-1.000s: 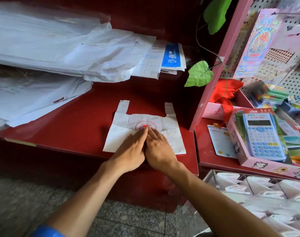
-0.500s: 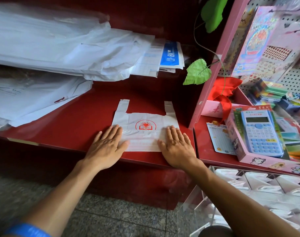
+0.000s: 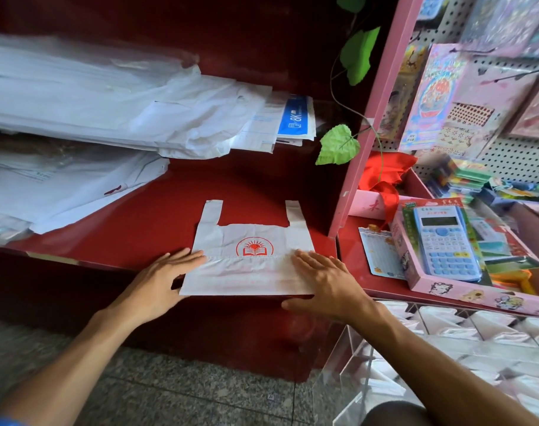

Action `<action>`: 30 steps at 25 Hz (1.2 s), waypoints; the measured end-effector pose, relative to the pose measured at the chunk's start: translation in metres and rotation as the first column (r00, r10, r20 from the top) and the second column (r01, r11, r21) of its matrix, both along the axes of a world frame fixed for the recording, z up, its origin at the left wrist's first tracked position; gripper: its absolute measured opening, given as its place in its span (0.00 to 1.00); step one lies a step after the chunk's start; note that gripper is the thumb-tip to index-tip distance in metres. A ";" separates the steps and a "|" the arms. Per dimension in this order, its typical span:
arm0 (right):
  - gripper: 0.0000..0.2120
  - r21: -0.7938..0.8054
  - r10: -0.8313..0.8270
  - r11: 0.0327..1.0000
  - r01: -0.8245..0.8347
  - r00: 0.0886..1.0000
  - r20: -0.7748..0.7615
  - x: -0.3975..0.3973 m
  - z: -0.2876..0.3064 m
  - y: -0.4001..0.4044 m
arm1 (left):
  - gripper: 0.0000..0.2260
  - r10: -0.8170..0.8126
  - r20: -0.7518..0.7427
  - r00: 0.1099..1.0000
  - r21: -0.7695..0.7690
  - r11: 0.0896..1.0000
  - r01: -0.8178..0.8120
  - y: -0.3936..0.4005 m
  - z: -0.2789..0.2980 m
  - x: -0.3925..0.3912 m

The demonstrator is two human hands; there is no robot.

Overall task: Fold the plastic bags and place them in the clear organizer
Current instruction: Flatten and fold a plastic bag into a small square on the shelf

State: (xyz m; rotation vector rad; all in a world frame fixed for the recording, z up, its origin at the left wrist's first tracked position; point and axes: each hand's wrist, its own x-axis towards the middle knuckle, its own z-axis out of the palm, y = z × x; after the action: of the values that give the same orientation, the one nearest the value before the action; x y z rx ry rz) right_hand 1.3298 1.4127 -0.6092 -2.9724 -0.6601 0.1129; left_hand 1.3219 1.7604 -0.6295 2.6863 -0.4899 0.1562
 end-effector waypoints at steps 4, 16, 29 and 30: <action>0.32 0.266 0.037 0.960 -0.089 0.980 0.196 -0.002 0.006 -0.003 | 0.23 0.134 -0.003 0.991 -0.203 0.970 -0.132 0.004 0.007 -0.004; 0.08 0.762 -0.004 0.642 0.089 0.994 -0.112 0.008 0.010 -0.015 | 0.22 0.175 -0.111 0.978 -0.416 0.886 -0.205 0.003 0.021 -0.006; 0.19 0.714 -0.329 0.546 0.439 0.896 -0.299 0.028 0.015 0.003 | 0.19 0.391 -0.295 0.871 -0.557 0.671 -0.490 -0.023 0.034 -0.004; 0.22 0.643 -0.358 0.636 0.427 0.901 -0.244 0.028 0.015 0.005 | 0.19 0.409 -0.267 0.873 -0.535 0.690 -0.487 -0.025 0.033 -0.004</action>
State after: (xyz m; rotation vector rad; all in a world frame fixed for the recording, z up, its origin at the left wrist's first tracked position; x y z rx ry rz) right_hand 1.3575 1.4182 -0.5944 -2.2772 0.0121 -0.0267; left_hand 1.3182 1.7352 -0.5963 2.1137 0.2546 0.2295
